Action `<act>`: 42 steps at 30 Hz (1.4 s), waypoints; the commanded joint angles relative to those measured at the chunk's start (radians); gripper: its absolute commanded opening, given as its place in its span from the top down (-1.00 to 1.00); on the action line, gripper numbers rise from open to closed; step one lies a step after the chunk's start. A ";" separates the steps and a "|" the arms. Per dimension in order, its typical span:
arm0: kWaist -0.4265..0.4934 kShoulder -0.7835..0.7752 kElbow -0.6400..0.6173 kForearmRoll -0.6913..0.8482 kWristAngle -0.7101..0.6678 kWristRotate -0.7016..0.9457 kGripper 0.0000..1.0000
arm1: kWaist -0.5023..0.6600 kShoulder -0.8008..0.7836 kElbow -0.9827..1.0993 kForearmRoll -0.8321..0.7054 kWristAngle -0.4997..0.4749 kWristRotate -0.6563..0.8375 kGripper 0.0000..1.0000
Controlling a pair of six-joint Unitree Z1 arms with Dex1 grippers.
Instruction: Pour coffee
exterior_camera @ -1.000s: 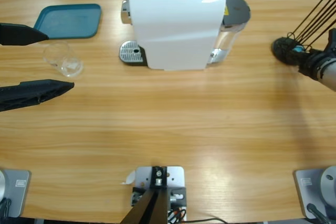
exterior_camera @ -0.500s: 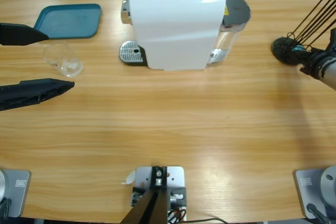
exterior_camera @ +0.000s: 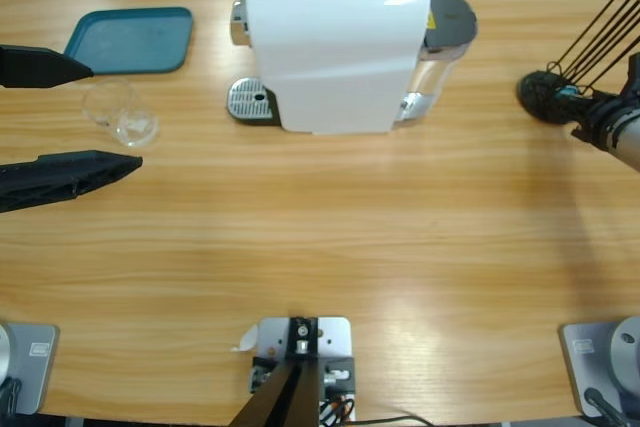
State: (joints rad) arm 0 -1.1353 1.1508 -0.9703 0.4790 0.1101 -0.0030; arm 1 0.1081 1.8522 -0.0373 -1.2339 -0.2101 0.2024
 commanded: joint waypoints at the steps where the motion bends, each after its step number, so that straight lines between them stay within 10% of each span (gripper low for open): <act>1: -0.009 0.015 0.035 -0.011 0.020 -0.010 -0.98 | -0.007 -0.003 0.013 -0.011 0.005 -0.054 1.00; 9: -0.009 -0.006 0.046 -0.011 0.020 -0.015 -0.98 | -0.005 -0.135 0.009 0.028 0.007 -0.096 1.00; 18: -0.013 -0.001 0.056 -0.020 0.019 -0.022 -0.98 | -0.005 -0.595 -0.203 0.657 -0.006 -0.121 1.00; 42: -0.044 -0.013 0.066 -0.053 0.062 -0.048 -0.98 | 0.125 -0.880 -0.590 1.141 -0.082 -0.247 1.00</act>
State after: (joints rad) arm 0 -1.1714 1.1483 -0.9369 0.4386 0.1530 -0.0339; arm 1 0.1979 1.0681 -0.5304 -0.2245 -0.2505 -0.0024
